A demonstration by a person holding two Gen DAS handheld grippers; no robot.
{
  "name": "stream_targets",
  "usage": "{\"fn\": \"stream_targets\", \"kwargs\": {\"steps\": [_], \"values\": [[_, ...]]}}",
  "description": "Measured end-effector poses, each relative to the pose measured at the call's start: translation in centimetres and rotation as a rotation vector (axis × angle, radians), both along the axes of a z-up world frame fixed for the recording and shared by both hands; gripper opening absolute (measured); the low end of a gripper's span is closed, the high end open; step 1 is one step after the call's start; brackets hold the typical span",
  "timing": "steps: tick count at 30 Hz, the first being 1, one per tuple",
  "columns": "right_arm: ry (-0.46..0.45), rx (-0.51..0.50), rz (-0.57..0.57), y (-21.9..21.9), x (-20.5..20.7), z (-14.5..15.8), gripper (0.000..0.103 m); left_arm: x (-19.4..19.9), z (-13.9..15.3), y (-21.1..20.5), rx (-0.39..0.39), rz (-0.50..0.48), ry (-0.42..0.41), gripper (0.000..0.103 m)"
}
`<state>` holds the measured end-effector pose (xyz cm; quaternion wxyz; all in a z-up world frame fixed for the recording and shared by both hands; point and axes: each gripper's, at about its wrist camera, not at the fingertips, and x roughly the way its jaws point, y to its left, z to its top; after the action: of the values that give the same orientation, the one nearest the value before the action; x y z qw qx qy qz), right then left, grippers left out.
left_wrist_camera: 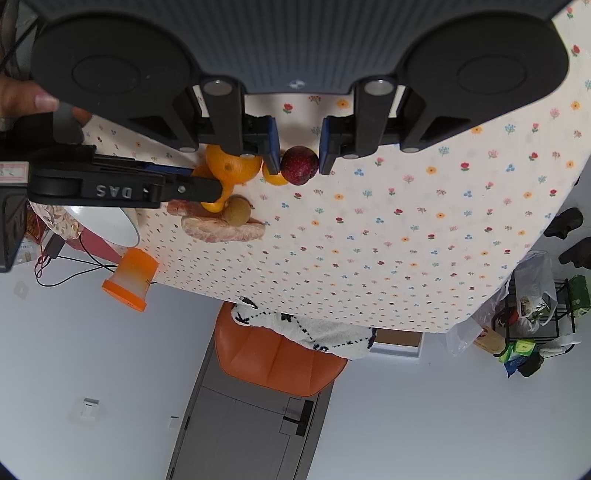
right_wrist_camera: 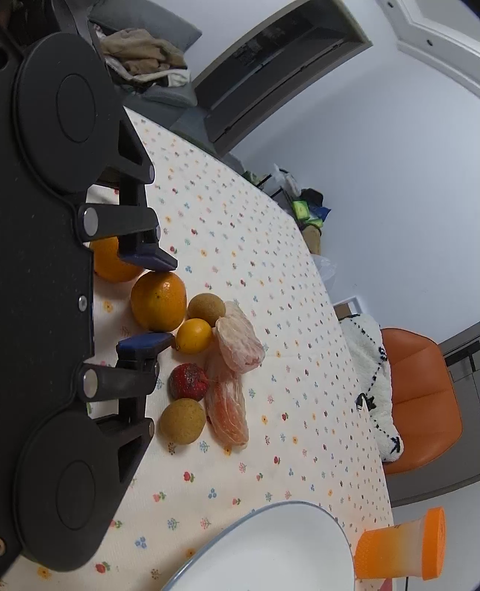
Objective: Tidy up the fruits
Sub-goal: 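Grasp the orange with the right tool while the left tool lifts the plum, then carry plum and orange over the white plate and open both tools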
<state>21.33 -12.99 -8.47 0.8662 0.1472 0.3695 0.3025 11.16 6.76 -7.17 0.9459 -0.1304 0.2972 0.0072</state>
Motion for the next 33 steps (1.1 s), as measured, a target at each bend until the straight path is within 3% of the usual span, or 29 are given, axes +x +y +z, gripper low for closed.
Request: {"fn": "stream_targets", "kwargs": {"steps": [21, 33], "values": [[-0.161, 0.017, -0.103, -7.2, -3.9, 2.9, 0.034, 1.4, 2.9, -6.1, 0.04, -0.085, -0.052, 0.02], [-0.193, 0.017, -0.202, -12.0, -4.9, 3.2, 0.034, 2.4, 4.1, -10.2, 0.043, -0.148, -0.1, 0.02]]}}
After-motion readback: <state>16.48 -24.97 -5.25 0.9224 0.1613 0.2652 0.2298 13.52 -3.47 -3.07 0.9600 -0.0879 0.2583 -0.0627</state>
